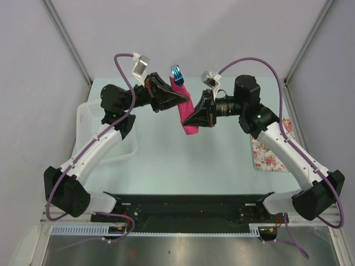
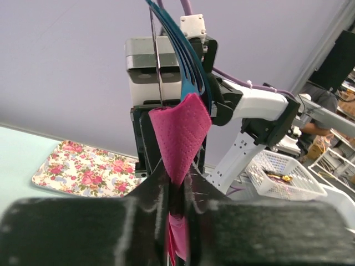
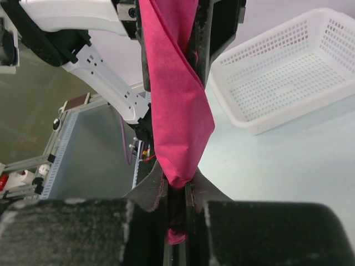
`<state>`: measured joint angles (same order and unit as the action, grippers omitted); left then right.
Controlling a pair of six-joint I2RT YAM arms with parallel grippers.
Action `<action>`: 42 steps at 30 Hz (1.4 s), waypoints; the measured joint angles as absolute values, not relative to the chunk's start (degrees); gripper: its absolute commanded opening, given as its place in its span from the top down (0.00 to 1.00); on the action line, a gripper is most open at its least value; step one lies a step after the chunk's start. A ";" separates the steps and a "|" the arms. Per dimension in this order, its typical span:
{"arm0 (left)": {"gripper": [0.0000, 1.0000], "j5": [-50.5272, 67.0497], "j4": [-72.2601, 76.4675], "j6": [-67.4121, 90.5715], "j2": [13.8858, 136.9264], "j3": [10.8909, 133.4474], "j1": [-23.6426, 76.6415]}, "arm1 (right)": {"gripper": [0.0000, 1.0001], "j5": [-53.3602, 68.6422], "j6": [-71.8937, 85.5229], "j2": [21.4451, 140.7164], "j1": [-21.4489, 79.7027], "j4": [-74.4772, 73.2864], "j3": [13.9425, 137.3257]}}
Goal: Place the utensils on the paper napkin and roll it up
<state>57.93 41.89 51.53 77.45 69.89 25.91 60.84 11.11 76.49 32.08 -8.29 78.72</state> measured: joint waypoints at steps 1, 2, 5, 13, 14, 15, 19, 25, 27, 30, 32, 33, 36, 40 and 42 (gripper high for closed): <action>0.58 57.36 41.58 51.42 77.41 69.89 25.85 | 1.00 60.58 11.62 76.55 32.08 -8.29 78.87; 0.51 56.66 41.23 51.00 77.36 69.87 25.65 | 1.00 60.27 12.21 76.62 32.05 -8.23 78.98; 0.37 53.87 38.81 49.19 76.93 69.08 24.73 | 1.00 59.88 16.91 77.06 31.33 -5.26 78.98; 0.19 50.26 27.57 44.95 75.83 67.26 20.58 | 1.00 57.87 33.69 79.88 25.52 9.87 78.00; 0.18 50.19 27.75 45.39 75.81 66.94 20.40 | 1.00 57.45 35.51 80.07 25.23 11.53 77.62; 0.18 50.13 28.08 46.13 75.75 66.63 20.32 | 1.00 57.23 36.73 80.16 25.23 12.56 77.38; 0.17 49.32 28.75 48.93 75.70 65.98 20.34 | 1.00 56.51 40.32 80.49 25.39 15.92 76.71; 0.19 47.55 30.76 54.04 75.77 65.36 20.34 | 1.00 56.07 42.24 81.91 26.09 18.76 76.71; 0.20 47.66 32.45 55.66 76.03 65.36 20.49 | 1.00 55.92 41.95 82.48 26.63 18.57 76.73; 0.23 48.01 34.35 57.30 76.64 65.36 20.86 | 1.00 55.86 41.52 83.31 27.51 18.28 76.73; 0.25 48.25 35.35 58.85 77.41 65.36 21.28 | 1.00 55.81 41.19 83.88 27.99 18.13 76.73; 0.27 48.27 35.66 59.42 77.73 65.36 21.43 | 1.00 55.81 41.10 84.03 28.10 17.96 76.73; 0.31 48.25 36.05 60.62 78.48 65.36 21.91 | 1.00 55.79 40.73 84.38 28.40 17.89 76.73; 0.32 48.21 36.29 61.52 78.76 65.36 22.83 | 1.00 55.88 39.79 84.82 28.91 17.85 76.97; 0.31 48.18 35.86 61.47 78.76 65.47 23.16 | 1.00 55.94 39.35 85.10 29.17 17.74 77.25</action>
<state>48.18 35.86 61.47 78.76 65.47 23.16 55.94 39.35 85.10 29.17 17.74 77.25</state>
